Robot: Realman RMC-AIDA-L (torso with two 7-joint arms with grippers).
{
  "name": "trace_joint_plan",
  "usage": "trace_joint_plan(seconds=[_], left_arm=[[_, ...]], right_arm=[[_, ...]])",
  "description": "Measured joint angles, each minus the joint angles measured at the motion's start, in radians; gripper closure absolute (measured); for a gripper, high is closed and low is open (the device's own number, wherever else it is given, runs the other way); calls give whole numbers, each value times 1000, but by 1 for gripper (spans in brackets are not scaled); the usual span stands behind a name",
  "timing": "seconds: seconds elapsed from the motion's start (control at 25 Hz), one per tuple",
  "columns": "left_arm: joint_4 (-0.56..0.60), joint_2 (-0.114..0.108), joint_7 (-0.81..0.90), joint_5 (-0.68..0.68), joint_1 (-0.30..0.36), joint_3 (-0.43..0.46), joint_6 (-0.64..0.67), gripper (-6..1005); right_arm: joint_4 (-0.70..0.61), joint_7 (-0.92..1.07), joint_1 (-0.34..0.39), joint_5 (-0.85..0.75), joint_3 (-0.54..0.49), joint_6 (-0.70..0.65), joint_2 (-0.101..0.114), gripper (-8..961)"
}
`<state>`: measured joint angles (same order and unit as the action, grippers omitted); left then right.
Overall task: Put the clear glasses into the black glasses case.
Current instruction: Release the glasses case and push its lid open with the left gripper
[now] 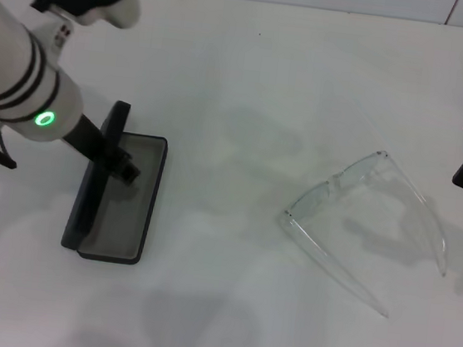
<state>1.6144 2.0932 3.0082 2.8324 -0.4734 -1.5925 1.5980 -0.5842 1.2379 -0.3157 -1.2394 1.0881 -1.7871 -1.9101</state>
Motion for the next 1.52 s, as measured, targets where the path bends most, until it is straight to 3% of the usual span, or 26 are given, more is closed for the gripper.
trace_joint_plan(seconds=[0.16,0.28,0.52,0.8,1.16,1.32,1.52], left_arm=[[-1,-1,0,1,-14,-25,6,265],[-2,-2,0,1,-18,-36,8,477],[-2,-5,-4,4,-20,-41,8,697],[17,-9,-24,3,-17,-70,4,710],[85,-8,-169,1,-38,-111,-46,714],[78,-9,-188,1,-67,-110,-58,815],[80,-13,-156,3,-90,-107,12,903]], right_arm=[[0,0,2,0,-5,0,-1,118],[1,-4,7,0,-13,0,-2,119],[1,-6,14,-6,-35,0,-3,119],[2,-10,30,-7,-78,-14,-9,120],[92,-67,82,-8,-372,-212,-14,120],[135,-92,125,-8,-479,-295,-17,120],[137,-93,156,-8,-488,-307,-22,121]])
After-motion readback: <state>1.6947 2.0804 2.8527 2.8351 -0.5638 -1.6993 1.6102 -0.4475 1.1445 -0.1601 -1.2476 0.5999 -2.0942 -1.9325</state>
